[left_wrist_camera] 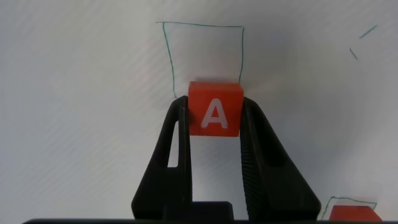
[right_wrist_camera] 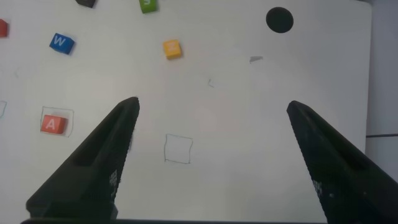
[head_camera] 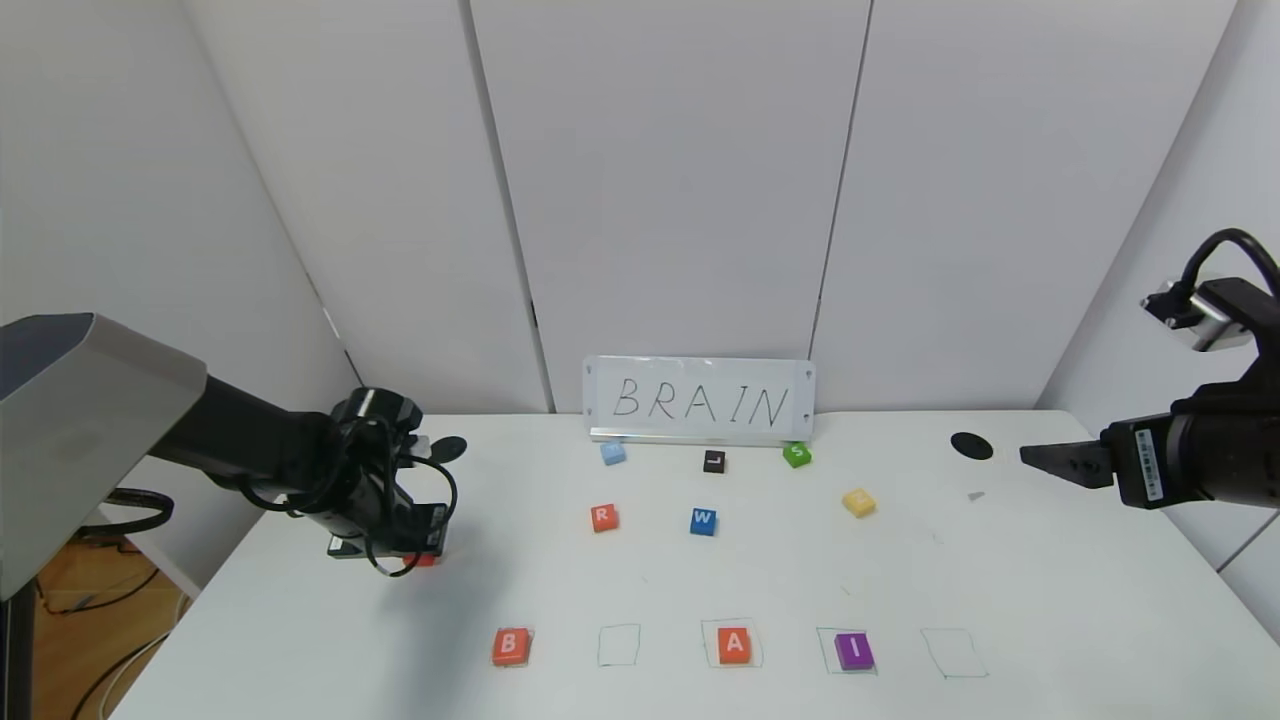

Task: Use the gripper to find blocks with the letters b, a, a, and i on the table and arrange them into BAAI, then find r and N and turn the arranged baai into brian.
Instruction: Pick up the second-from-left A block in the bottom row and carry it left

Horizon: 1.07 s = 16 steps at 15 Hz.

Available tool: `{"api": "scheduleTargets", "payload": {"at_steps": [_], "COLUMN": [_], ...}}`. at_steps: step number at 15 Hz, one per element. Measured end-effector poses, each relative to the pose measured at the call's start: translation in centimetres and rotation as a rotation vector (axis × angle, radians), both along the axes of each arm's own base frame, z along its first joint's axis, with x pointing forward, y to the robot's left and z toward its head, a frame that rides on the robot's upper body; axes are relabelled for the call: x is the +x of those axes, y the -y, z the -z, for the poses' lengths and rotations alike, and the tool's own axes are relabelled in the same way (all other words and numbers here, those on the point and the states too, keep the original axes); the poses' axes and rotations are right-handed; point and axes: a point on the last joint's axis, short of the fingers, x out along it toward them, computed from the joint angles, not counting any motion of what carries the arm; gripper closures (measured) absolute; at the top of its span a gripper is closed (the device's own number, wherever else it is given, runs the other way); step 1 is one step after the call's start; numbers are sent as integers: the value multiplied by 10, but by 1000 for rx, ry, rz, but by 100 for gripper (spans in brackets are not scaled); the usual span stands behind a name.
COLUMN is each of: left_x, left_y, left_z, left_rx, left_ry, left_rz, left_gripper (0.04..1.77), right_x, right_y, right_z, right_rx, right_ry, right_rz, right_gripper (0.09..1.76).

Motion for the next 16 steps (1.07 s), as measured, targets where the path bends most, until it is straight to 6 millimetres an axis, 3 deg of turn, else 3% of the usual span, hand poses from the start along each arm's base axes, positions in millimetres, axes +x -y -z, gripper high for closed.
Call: {"api": "scheduleTargets", "payload": {"at_steps": [16], "left_x": [8], "left_y": [0], "left_z": [7], "left_rx": [14], "left_ry": [-2], "left_rz": [-15], "left_gripper": [130], "right_x": [1], "right_y": [-1], "right_z": [2], "right_rx": [-2], "right_ry": [-9], "right_rz": [-3], "right_gripper": [14]}}
